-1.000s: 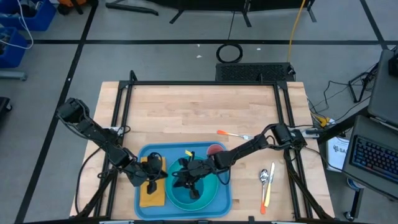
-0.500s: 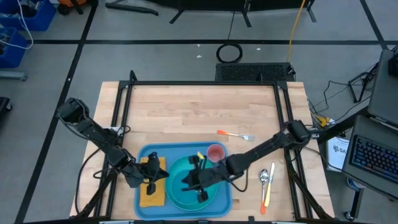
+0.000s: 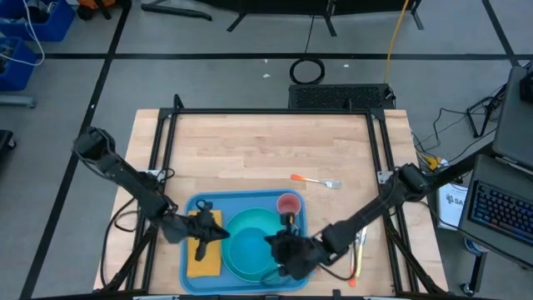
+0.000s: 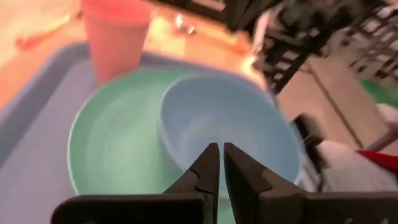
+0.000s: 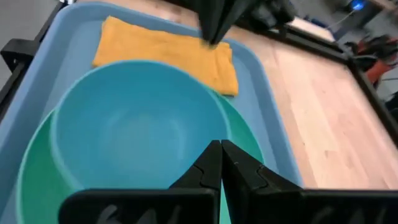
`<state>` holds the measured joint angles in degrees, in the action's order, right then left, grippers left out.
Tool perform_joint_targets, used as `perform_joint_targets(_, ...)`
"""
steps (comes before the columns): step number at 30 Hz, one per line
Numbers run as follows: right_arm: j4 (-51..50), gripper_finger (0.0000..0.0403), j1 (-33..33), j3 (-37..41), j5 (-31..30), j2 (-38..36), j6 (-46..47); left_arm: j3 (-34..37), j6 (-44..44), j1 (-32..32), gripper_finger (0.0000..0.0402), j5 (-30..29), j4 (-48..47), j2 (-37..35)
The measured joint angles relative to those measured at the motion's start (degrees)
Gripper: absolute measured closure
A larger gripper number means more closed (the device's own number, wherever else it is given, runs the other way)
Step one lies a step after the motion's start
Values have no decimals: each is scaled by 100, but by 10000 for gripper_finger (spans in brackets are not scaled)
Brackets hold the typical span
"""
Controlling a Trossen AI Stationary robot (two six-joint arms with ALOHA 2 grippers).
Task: Set up tray
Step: Put the orange fork on the yellow table napkin
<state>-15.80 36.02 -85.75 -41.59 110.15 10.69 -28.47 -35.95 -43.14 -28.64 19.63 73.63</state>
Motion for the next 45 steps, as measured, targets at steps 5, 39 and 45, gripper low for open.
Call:
perform_joint_targets(5, 1467, 403, 509, 991, -850, -137, -24, -2, 726, 285, 376, 22, -30, -811)
perform_joint_targets(39, 6808, 403, 1904, 4414, -1833, -1478, -1269, -4533, 3706, 4611, 156, 3350, -4328, 1218)
perform_joint_targets(45, 6852, 403, 1929, 4535, -1837, -1476, -1165, -5712, 4166, 4774, 143, 3774, -4879, 2244)
